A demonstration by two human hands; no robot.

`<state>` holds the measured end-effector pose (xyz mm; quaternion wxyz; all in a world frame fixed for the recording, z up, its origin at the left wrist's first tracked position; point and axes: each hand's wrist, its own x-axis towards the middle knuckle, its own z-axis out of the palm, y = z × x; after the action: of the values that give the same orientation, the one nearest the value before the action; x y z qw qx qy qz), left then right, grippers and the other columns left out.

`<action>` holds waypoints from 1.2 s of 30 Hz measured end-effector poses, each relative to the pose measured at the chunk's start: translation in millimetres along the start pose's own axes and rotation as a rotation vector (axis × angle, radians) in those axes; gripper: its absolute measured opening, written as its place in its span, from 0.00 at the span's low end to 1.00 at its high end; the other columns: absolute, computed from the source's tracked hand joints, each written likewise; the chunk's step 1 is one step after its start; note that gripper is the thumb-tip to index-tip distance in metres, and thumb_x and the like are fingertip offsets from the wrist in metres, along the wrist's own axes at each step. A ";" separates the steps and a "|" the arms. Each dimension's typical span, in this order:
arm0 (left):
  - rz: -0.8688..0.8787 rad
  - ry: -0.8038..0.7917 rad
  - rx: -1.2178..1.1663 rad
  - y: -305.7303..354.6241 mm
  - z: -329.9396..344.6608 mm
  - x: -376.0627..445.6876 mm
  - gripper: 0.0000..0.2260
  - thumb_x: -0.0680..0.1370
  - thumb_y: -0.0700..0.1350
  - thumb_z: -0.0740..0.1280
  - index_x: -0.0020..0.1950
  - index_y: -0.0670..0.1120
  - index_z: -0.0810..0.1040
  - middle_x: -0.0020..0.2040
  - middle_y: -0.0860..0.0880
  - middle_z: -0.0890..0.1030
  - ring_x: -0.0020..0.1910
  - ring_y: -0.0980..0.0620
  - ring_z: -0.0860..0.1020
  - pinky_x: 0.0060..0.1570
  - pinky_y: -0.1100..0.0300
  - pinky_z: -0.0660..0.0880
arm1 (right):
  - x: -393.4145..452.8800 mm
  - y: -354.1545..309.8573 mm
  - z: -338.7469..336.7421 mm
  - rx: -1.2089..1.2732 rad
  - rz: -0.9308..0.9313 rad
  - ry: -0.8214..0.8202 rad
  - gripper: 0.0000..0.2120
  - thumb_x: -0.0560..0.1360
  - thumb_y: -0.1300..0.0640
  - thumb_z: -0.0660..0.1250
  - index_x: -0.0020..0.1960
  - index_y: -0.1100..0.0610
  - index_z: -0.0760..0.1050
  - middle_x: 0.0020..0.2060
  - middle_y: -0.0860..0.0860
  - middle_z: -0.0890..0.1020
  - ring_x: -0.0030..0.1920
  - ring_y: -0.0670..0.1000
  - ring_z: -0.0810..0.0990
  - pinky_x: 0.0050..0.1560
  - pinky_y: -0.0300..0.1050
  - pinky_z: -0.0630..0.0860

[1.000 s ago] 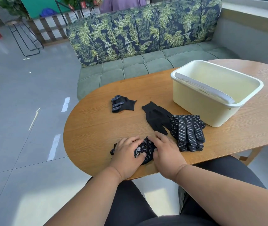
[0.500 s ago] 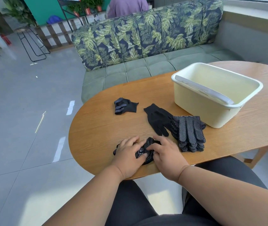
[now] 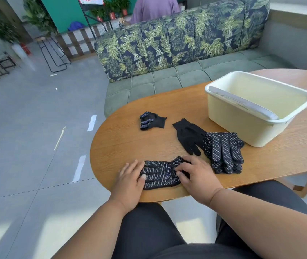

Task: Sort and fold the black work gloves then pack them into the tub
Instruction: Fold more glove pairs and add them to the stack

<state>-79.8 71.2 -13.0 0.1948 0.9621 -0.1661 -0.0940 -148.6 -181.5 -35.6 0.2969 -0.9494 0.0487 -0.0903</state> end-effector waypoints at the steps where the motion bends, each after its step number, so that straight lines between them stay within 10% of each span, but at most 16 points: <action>1: -0.011 0.031 -0.030 1.0 -0.5 -0.2 0.22 0.87 0.55 0.55 0.82 0.60 0.63 0.83 0.57 0.60 0.83 0.52 0.52 0.83 0.52 0.49 | -0.2 0.2 -0.5 0.000 0.003 -0.005 0.11 0.80 0.46 0.67 0.58 0.44 0.84 0.70 0.48 0.76 0.72 0.54 0.70 0.75 0.52 0.62; 10: -0.154 0.245 -0.108 -4.6 -2.7 2.5 0.05 0.81 0.50 0.70 0.55 0.54 0.84 0.60 0.58 0.76 0.66 0.53 0.70 0.67 0.61 0.65 | 0.3 3.8 1.6 -0.002 -0.007 0.009 0.10 0.78 0.46 0.69 0.58 0.44 0.84 0.67 0.50 0.78 0.69 0.55 0.73 0.73 0.54 0.67; 36: -0.228 0.100 -0.039 33.7 -6.1 -27.3 0.14 0.75 0.65 0.70 0.48 0.56 0.80 0.48 0.58 0.78 0.47 0.55 0.79 0.49 0.55 0.80 | 0.7 3.6 3.1 -0.032 -0.026 0.029 0.11 0.78 0.46 0.69 0.58 0.44 0.83 0.66 0.49 0.78 0.69 0.54 0.73 0.72 0.54 0.68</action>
<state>-113.2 53.7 9.4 0.2096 0.9742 -0.0441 -0.0706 -147.5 -182.9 -40.1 0.2796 -0.9532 0.0421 -0.1070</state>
